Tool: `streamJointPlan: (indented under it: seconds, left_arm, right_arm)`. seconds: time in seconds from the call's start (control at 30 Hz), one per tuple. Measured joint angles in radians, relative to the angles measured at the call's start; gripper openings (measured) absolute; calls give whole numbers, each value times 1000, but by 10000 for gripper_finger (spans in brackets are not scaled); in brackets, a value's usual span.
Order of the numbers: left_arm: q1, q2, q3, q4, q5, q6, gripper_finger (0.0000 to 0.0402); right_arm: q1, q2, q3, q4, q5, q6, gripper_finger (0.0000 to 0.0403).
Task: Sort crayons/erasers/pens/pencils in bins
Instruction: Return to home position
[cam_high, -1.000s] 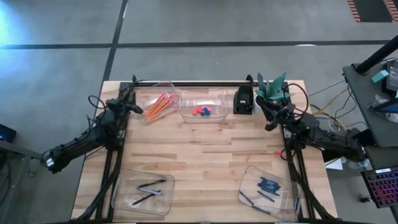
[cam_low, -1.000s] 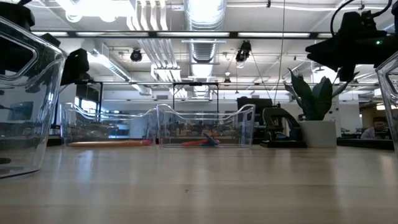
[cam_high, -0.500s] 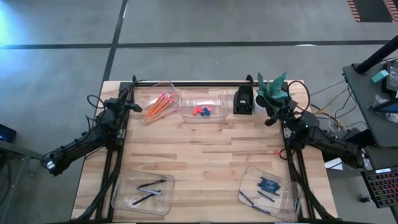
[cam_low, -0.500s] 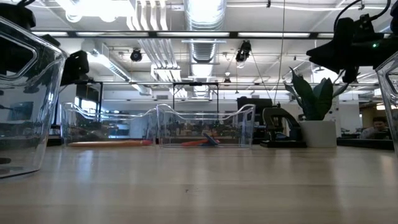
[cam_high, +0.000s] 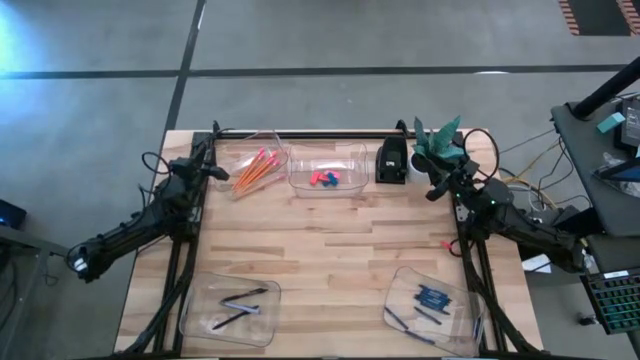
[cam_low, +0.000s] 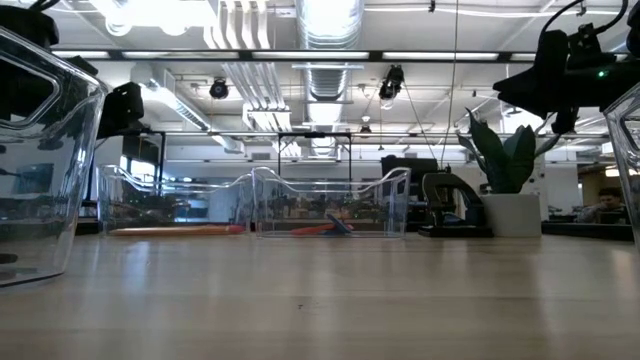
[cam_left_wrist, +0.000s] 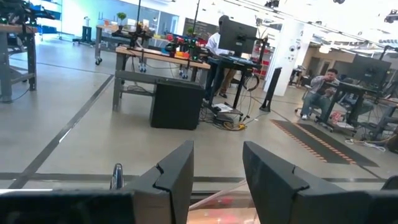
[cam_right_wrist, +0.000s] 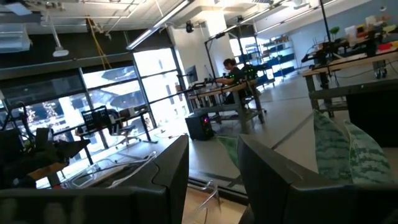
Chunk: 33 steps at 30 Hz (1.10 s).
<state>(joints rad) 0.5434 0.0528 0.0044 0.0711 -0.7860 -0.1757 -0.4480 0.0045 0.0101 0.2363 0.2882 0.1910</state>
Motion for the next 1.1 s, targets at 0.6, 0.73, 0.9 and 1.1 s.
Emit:
streamJointPlan:
  seconds: [0.6, 0.73, 0.9, 1.1]
  left_arm:
    - [0, 0, 0, 0, 0, 0, 125]
    - [0, -1, 0, 0, 0, 0, 125]
    - [0, 0, 0, 0, 0, 0, 125]
    - [0, -1, 0, 0, 0, 0, 125]
  right_arm:
    - [0, 24, 0, 0, 0, 0, 128]
    - [0, 24, 0, 0, 0, 0, 128]
    - [0, 24, 0, 0, 0, 0, 128]
    - [0, 24, 0, 0, 0, 0, 128]
